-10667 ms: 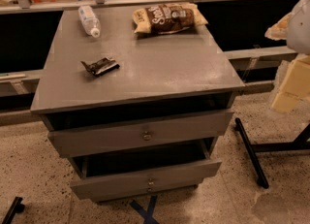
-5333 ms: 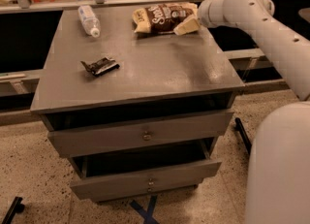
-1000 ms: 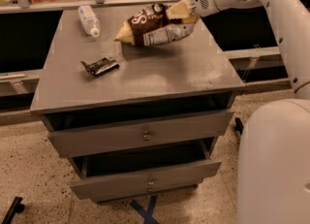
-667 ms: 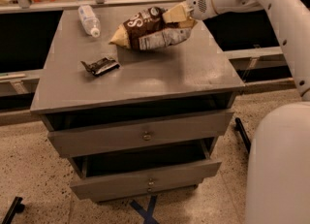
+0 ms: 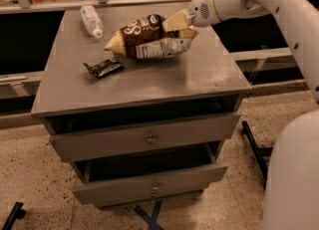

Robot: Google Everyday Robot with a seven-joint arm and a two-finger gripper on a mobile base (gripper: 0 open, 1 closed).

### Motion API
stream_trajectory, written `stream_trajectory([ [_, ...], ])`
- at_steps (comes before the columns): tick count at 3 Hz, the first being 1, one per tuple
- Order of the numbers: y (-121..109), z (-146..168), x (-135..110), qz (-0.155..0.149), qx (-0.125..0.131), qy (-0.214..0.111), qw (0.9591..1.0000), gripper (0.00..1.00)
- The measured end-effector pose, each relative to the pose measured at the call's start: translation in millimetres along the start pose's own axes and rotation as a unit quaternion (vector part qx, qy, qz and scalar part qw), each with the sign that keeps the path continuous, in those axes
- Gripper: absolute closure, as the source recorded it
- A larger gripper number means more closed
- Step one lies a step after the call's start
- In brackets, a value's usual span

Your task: Move brown chip bag near rxbar chocolate

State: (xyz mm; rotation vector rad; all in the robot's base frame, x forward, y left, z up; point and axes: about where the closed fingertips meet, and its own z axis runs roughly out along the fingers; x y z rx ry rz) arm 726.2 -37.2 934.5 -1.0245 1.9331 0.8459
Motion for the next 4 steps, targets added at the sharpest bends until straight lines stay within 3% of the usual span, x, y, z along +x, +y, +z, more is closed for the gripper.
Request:
stream_trajectory([
  [1, 8.7, 3.2, 4.8, 0.009, -0.008, 0.012, 0.9999, 0.67],
  [4, 20.5, 8.5, 1.4, 0.008, 0.001, 0.032, 0.9995, 0.01],
])
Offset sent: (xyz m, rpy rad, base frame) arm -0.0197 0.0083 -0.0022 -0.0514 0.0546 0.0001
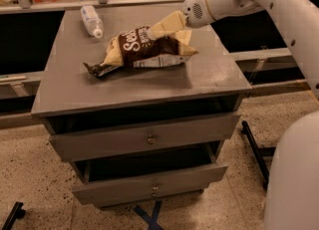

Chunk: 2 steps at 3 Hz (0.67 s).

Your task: Move brown chip bag near rxbar chocolate

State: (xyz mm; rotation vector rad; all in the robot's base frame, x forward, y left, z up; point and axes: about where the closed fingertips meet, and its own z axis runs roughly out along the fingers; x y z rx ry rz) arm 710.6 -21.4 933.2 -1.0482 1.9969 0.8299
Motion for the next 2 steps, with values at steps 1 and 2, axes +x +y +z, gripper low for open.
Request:
stream_trajectory([
  [1, -10.5, -9.6, -4.8, -0.004, 0.027, -0.001, 0.9996, 0.0],
  [2, -39.9, -32.6, -9.4, -0.027, 0.098, 0.007, 0.9948, 0.0],
])
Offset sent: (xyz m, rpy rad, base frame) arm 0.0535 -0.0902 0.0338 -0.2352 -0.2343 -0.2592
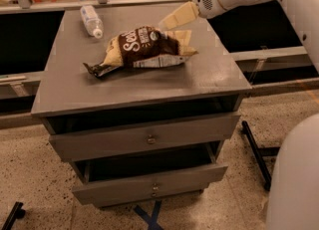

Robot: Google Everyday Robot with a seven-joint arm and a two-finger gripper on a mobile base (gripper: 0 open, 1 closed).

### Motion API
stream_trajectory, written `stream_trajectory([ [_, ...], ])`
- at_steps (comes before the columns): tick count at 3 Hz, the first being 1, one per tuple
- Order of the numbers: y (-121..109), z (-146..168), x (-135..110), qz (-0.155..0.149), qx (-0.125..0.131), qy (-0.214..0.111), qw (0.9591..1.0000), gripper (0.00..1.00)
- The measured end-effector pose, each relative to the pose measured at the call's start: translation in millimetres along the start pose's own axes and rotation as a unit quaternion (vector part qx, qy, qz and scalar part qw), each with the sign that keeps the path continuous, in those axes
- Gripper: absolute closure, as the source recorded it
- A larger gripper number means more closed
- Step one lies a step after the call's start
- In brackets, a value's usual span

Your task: Move brown chip bag near rxbar chocolate

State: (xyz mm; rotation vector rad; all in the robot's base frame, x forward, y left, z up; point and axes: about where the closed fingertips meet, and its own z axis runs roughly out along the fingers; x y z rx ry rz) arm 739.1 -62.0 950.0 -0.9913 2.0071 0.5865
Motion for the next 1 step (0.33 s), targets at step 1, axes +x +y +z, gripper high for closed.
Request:
stream_trajectory([
  [1, -50.4, -21.0, 1.3, -0.042, 0.124, 0.028, 0.991, 0.0],
])
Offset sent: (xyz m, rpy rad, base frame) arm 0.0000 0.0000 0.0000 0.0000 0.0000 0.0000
